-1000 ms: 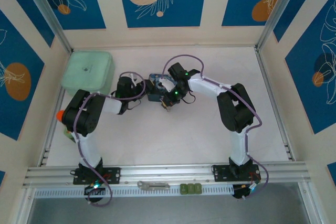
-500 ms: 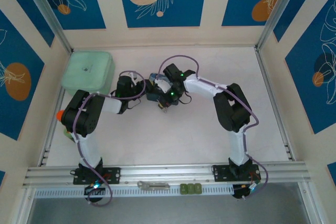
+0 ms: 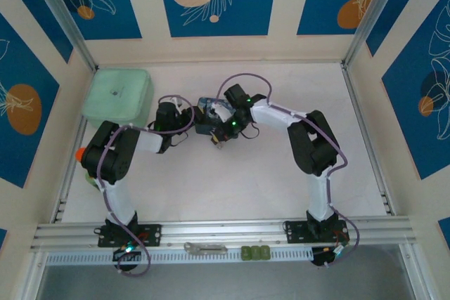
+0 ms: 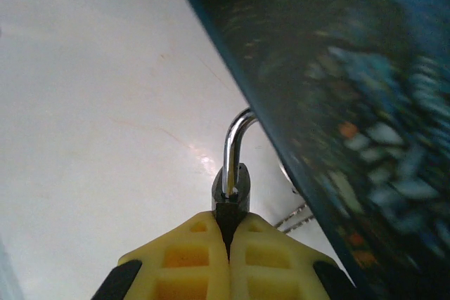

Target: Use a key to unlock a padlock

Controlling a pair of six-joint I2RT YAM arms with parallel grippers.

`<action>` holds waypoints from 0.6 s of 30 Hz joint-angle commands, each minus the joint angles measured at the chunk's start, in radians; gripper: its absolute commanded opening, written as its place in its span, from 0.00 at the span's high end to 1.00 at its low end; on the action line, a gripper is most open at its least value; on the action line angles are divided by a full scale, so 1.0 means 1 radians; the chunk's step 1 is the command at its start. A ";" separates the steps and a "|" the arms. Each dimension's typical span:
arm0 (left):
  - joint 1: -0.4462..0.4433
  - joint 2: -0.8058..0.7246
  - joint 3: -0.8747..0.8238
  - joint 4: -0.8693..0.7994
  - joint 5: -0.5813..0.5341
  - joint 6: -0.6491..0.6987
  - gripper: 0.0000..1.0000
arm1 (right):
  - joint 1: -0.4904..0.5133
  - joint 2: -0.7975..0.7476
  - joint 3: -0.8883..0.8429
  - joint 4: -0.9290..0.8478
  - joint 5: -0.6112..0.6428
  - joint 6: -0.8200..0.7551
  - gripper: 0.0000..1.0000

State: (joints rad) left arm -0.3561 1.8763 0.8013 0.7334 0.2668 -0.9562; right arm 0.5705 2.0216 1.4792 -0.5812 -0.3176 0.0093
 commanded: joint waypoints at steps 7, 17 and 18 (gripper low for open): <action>-0.027 -0.037 -0.044 -0.069 0.020 0.002 0.59 | -0.044 -0.009 -0.017 0.114 -0.290 0.261 1.00; -0.034 -0.046 -0.042 -0.064 0.012 -0.004 0.60 | -0.048 0.045 -0.003 0.092 -0.273 0.362 1.00; -0.034 -0.047 -0.043 -0.063 0.012 -0.004 0.60 | -0.046 0.054 0.009 0.068 -0.259 0.344 1.00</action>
State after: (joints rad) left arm -0.3614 1.8439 0.7784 0.7162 0.2512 -0.9596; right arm 0.5232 2.0449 1.4464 -0.5270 -0.5457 0.3523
